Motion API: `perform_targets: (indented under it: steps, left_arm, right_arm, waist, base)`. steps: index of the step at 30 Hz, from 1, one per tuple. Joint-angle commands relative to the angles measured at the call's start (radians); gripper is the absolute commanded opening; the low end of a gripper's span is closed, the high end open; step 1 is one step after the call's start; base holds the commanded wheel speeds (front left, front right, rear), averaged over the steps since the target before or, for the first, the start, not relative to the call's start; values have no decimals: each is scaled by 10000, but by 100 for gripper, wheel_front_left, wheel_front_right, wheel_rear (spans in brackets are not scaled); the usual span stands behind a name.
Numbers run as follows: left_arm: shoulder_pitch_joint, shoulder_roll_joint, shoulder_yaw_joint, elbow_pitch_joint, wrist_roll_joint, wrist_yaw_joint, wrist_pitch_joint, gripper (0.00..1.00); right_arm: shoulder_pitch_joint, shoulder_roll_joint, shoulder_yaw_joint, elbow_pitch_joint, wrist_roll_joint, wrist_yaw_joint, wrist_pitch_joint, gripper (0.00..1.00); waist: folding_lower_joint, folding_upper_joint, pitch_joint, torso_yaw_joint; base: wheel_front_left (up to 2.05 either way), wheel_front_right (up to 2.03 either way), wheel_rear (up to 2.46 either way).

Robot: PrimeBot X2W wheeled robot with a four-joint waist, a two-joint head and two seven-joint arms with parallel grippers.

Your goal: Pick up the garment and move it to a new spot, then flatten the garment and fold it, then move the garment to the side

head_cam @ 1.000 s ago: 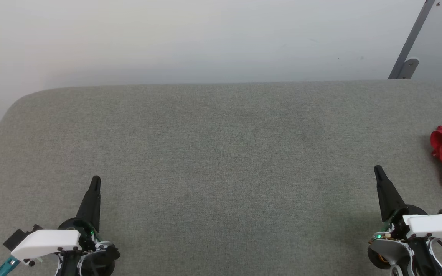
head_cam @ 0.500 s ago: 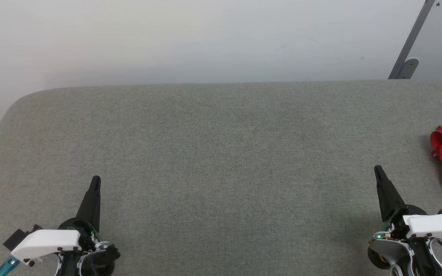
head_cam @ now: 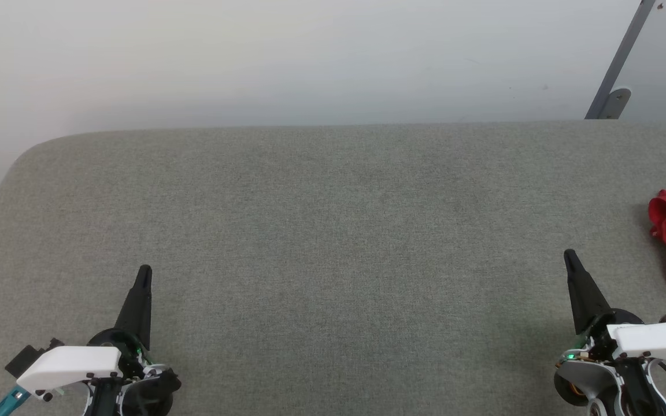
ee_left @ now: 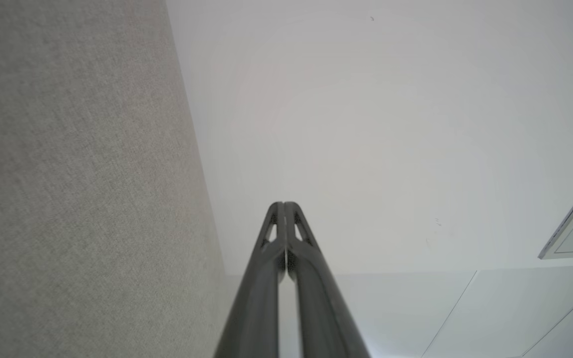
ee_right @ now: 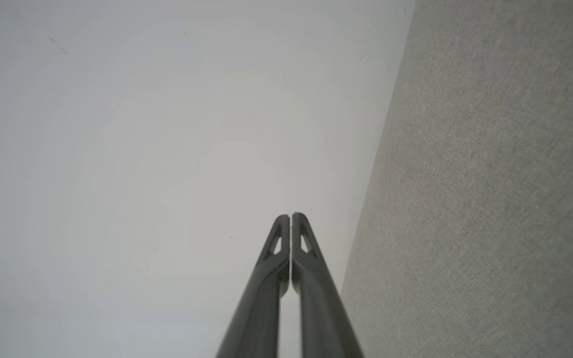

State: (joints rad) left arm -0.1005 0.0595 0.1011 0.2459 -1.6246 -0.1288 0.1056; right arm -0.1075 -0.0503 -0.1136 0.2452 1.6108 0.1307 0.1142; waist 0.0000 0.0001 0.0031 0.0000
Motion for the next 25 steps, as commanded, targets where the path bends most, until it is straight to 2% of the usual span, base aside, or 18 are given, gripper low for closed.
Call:
perform_targets:
  steps: [1,25]
  left_arm:
    - [-151,-23,41,-5,48,-35,22,0]
    - [-153,-50,75,-3,74,-35,59,0]
  right_arm:
    - [-44,15,4,27,38,0,18,0]
    - [-44,15,1,27,40,0,16,0]
  waist:
    - [0,-1,0,0]
    - [0,-1,0,0]
  base:
    - [0,0,0]
    - [0,0,0]
